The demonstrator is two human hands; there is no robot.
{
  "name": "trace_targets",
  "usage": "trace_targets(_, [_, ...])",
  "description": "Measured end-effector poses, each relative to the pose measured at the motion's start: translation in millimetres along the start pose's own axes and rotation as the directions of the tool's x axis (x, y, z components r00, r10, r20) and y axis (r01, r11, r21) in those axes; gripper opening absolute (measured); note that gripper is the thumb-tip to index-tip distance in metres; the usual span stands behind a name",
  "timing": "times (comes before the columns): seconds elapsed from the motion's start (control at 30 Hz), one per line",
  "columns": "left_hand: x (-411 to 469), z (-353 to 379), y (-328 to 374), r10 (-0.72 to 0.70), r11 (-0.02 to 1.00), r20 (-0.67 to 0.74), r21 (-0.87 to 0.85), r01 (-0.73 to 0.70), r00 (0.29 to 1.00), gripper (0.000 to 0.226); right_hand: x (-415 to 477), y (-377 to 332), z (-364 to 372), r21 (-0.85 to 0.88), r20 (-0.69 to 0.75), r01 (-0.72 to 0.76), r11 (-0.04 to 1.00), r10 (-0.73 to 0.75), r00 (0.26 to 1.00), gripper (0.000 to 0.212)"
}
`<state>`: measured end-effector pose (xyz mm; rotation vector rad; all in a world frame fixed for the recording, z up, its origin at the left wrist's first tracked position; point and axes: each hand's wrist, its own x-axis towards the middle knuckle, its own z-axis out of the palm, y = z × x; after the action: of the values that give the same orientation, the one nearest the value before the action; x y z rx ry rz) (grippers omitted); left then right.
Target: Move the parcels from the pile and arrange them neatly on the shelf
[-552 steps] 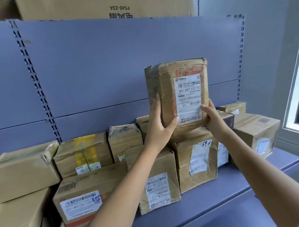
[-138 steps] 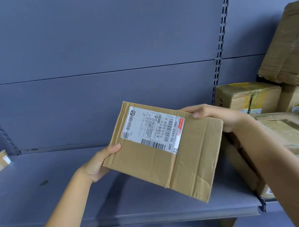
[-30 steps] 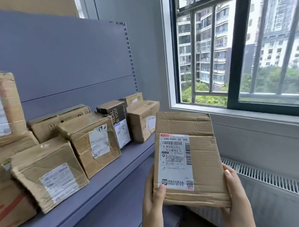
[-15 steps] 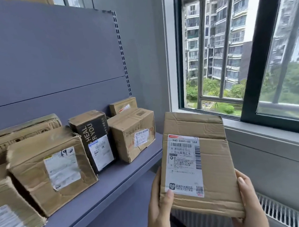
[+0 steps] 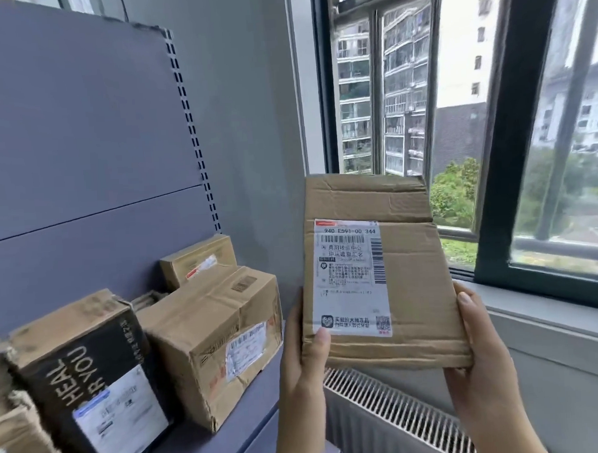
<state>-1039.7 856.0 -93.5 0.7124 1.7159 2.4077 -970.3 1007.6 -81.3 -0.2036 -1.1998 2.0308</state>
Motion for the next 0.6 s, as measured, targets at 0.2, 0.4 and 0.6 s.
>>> trace_targets(0.2, [24.9, 3.5, 22.2, 0.122, 0.993, -0.061, -0.001, -0.122, 0.991, 0.046, 38.4, -0.9, 26.6, 0.125, 0.062, 0.037, 0.991, -0.045, 0.997, 0.036])
trace_targets(0.4, [43.4, -16.5, 48.5, 0.233, 0.972, -0.19, 0.024, -0.233, 0.954, 0.056, 69.0, 8.4, 72.5, 0.182, 0.267, 0.024, 0.983, -0.073, 0.961, 0.025])
trace_targets(0.6, [49.4, -32.0, 67.6, 0.306, 0.952, -0.379, 0.096, -0.292, 0.873, 0.06, 91.4, 22.7, 113.9, 0.235, 0.46, -0.108, 0.966, -0.013, 0.888, 0.027])
